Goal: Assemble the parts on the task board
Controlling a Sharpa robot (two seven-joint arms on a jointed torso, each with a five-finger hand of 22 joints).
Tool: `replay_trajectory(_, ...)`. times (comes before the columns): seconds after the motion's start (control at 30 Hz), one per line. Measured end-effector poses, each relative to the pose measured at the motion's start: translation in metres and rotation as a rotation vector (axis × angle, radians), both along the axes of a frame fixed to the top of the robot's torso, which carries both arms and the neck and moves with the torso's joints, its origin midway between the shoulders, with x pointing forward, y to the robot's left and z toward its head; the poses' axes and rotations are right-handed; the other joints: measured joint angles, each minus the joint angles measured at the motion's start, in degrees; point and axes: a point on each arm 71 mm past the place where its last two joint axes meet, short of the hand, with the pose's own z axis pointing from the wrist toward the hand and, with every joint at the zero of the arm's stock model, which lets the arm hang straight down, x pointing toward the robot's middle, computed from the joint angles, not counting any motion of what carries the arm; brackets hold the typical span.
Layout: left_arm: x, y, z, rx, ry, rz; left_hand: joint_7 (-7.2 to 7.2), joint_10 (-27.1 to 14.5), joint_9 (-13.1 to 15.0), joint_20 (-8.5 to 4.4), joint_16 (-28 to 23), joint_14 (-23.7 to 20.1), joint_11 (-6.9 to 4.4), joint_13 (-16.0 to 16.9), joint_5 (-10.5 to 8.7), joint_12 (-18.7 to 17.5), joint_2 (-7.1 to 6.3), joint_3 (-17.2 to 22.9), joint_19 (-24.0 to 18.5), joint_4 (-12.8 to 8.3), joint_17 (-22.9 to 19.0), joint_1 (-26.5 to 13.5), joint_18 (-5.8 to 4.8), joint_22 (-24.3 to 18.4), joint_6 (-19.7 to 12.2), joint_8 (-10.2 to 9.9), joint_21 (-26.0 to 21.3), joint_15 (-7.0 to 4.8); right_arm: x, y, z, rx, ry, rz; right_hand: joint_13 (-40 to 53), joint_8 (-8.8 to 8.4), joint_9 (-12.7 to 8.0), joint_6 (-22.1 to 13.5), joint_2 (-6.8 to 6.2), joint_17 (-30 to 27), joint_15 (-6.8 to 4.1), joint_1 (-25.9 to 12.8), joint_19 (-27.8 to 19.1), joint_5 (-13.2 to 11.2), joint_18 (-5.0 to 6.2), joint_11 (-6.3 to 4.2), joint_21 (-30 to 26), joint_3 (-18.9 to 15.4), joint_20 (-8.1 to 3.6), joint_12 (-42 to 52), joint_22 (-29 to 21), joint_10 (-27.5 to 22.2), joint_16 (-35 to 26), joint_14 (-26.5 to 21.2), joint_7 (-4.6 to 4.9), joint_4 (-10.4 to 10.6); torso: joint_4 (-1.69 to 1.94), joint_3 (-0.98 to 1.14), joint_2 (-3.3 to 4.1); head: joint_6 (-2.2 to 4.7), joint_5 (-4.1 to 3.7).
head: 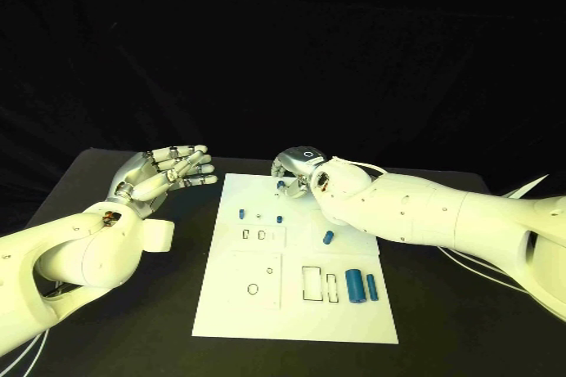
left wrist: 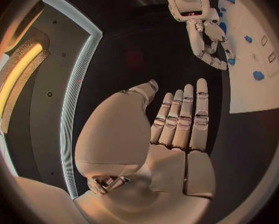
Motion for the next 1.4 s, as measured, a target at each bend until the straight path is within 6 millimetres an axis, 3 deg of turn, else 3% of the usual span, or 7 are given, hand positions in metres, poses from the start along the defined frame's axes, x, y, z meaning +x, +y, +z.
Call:
replay_trajectory(0.03,0.000,0.000,0.000,0.000,0.000,0.000,0.00,0.00,0.00,0.00,0.00,0.00,0.00,0.00,0.00,0.00,0.00,0.00,0.00,0.00,0.00,0.00,0.00,0.00,0.00,0.00,0.00,0.00,-0.001,-0.001,0.000,0.005,-0.003,0.004,-0.50,-1.31,-0.51,-1.52,2.27,-4.33,0.33,6.93,-0.86,1.11,0.04,0.93,-6.12,-13.87,0.82,0.18,-6.25,-3.39,-2.62,-0.33,-0.29,7.38,0.00,0.00,0.00,0.01,0.02)
replay_trajectory(0.1,0.000,0.001,0.000,0.001,0.000,0.002,0.00,0.00,0.00,0.00,0.00,0.00,0.00,0.00,0.00,0.00,0.00,0.00,0.00,0.00,0.00,0.00,0.00,0.00,0.00,0.00,0.00,0.00,-0.003,-0.003,0.001,0.013,-0.009,0.011,-0.65,-2.44,-0.91,-3.29,-1.54,-5.95,0.86,13.23,-1.57,1.87,0.96,1.69,-10.16,-21.32,0.73,0.18,-8.33,-8.15,-4.20,-1.80,-1.22,16.02,-0.01,-0.01,0.00,0.03,0.04)
replay_trajectory(0.5,0.004,0.006,-0.001,0.016,0.006,0.013,0.00,0.00,0.00,0.30,-0.06,-1.45,0.00,0.00,0.00,0.00,0.00,0.00,-0.36,-0.01,0.86,0.00,-0.01,0.14,0.00,0.00,-0.01,0.22,-0.026,-0.044,0.014,0.107,-0.021,0.005,-0.66,-2.50,-1.28,-5.24,-1.82,-7.29,1.36,13.51,-1.79,1.87,0.93,1.49,-13.46,-21.89,0.95,1.22,-11.48,-10.75,-5.08,-2.49,-1.39,16.51,-0.68,0.38,0.03,0.90,0.38)
replay_trajectory(0.67,0.008,0.001,0.000,0.038,-0.003,0.000,0.00,0.00,0.00,0.30,-0.06,-1.45,0.00,0.00,0.00,0.00,0.00,0.00,-0.36,-0.01,0.90,0.00,-0.01,0.14,0.01,0.00,-0.01,0.22,-0.037,-0.072,0.027,0.217,0.006,-0.041,-0.48,-2.47,-1.26,-3.29,-0.78,-2.70,-1.13,12.51,0.09,1.82,0.87,-0.52,-9.84,-21.84,-0.88,5.54,-6.60,-1.77,-2.68,-1.06,1.56,16.46,-1.24,0.66,0.08,1.32,0.41)
replay_trajectory(0.97,0.018,-0.010,-0.005,0.084,0.000,-0.028,0.00,0.00,0.00,0.31,-0.06,-1.44,0.00,0.00,0.00,0.00,0.00,0.00,-0.37,-0.02,1.25,0.00,-0.01,0.14,0.02,0.00,-0.01,0.22,-0.041,-0.111,0.032,0.306,0.075,-0.134,4.33,-0.57,-1.21,2.56,0.53,6.83,-2.23,12.98,2.93,1.82,-0.14,-1.38,0.78,-20.26,-2.28,12.61,4.30,9.13,3.71,0.66,0.62,16.19,-2.15,1.37,0.08,1.72,0.16)
replay_trajectory(1.2,0.021,-0.017,-0.008,0.103,0.014,-0.045,-0.01,0.00,0.00,0.30,-0.06,-1.44,0.00,0.00,0.00,0.00,0.00,0.00,-0.36,-0.02,1.28,0.00,-0.01,0.14,0.02,0.00,-0.01,0.22,-0.040,-0.127,0.028,0.306,0.144,-0.186,53.26,3.10,-0.67,2.68,0.80,18.25,-2.73,9.83,5.52,1.82,-1.90,-2.00,11.20,-20.96,-2.22,56.38,15.11,10.71,11.56,0.15,0.04,16.33,-3.10,2.05,0.48,1.90,-0.10)
replay_trajectory(1.4,0.021,-0.018,-0.008,0.110,0.020,-0.049,-0.01,0.00,0.00,0.30,-0.06,-1.44,0.00,0.00,0.00,0.00,0.00,-0.01,-0.37,-0.02,1.30,0.00,-0.01,0.14,0.03,0.00,-0.01,0.22,-0.035,-0.131,0.023,0.289,0.196,-0.222,68.47,4.08,-0.67,2.33,1.05,18.24,-2.02,9.58,6.02,1.82,-3.27,-1.50,15.58,-21.73,-1.68,71.81,15.25,12.87,15.07,0.83,0.41,16.19,-3.38,2.41,0.63,1.88,-0.18)
